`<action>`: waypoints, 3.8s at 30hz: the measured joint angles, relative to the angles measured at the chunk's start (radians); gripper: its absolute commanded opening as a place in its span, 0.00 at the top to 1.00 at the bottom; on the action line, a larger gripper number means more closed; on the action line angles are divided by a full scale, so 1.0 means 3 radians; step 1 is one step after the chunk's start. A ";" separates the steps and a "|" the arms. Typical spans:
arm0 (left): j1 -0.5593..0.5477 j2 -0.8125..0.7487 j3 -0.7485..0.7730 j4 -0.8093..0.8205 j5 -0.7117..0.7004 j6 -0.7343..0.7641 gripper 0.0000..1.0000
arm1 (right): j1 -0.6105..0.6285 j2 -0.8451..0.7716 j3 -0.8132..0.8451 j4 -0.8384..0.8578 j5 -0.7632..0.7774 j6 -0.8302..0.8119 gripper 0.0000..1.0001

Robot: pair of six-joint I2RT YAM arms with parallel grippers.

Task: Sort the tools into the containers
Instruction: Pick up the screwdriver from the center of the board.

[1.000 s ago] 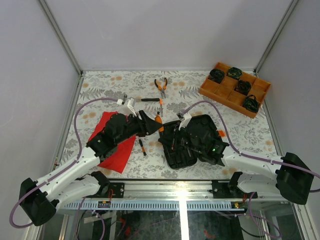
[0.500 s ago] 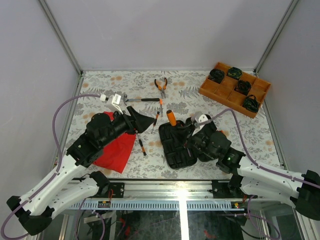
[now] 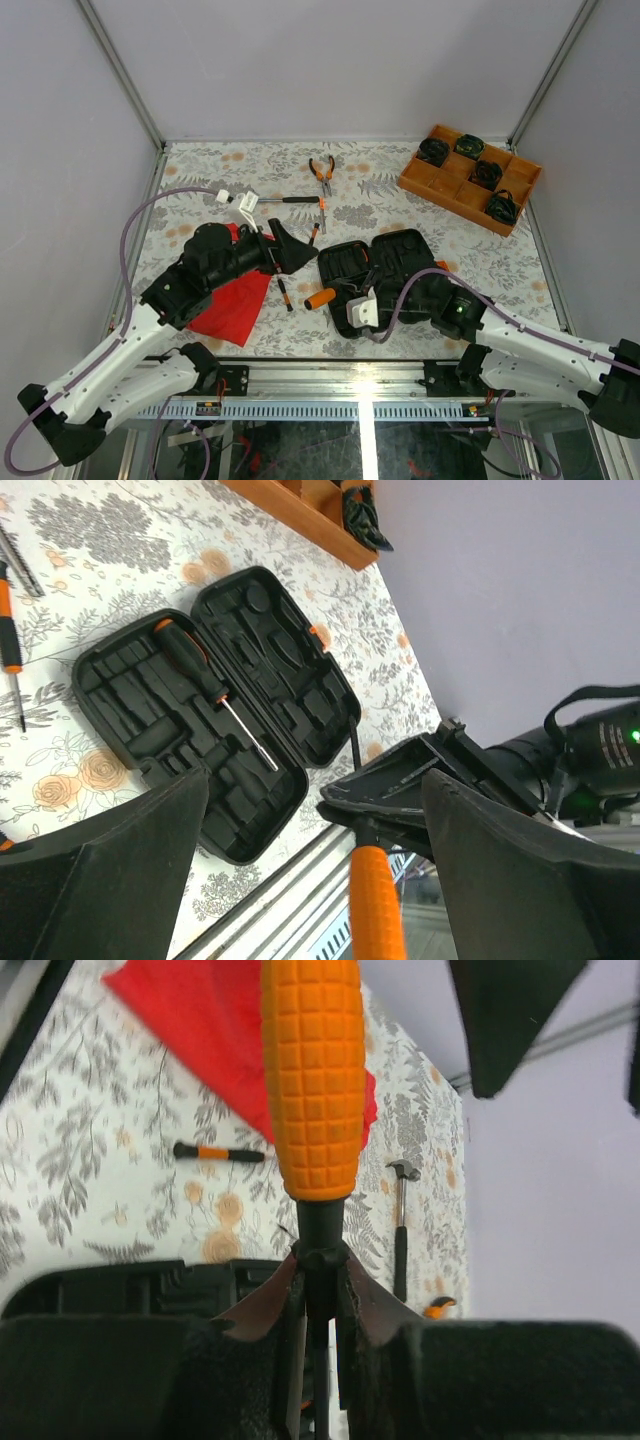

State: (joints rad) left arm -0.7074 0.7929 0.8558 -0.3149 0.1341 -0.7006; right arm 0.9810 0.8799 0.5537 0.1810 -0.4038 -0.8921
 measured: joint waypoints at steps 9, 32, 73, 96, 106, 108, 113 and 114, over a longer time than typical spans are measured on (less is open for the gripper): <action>0.0000 0.0350 0.0000 -0.0022 0.0586 0.0287 0.14 | 0.0000 0.0369 0.0404 -0.1092 0.0106 -0.1400 1.00; -0.0370 0.0964 -0.0168 -0.0243 0.1141 0.0778 0.36 | 0.0000 0.0421 0.0387 -0.1169 0.0380 -0.1930 1.00; -0.0542 0.0785 -0.0366 0.0151 0.0441 0.0470 0.95 | 0.0000 -0.0848 0.0127 -0.0641 0.0797 0.0122 0.21; -0.0542 0.0150 -0.0662 0.0722 -0.0440 0.0195 1.00 | 0.0000 -0.0247 0.0294 -0.0421 0.2402 0.4336 0.01; -0.0542 -0.0094 -0.0673 0.0718 -0.0683 0.0189 1.00 | -0.0015 -0.0052 0.0418 -0.0690 0.2295 0.4707 0.01; -0.0542 -0.0121 -0.0673 0.0717 -0.0710 0.0189 1.00 | -0.0057 0.0123 0.0509 -0.0736 0.2124 0.4786 0.01; -0.0542 -0.0142 -0.0673 0.0697 -0.0777 0.0189 1.00 | -0.0140 0.0607 0.0828 -0.0899 0.1715 0.4968 0.01; -0.0542 -0.0141 -0.0673 0.0685 -0.0796 0.0187 1.00 | -0.0141 0.0660 0.0844 -0.0902 0.1666 0.5001 0.01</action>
State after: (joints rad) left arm -0.8700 0.7506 0.6540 -0.1093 -0.1047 -0.6445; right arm 0.9386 1.0779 0.8070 -0.0895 0.0959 0.6083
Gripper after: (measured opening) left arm 0.305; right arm 0.992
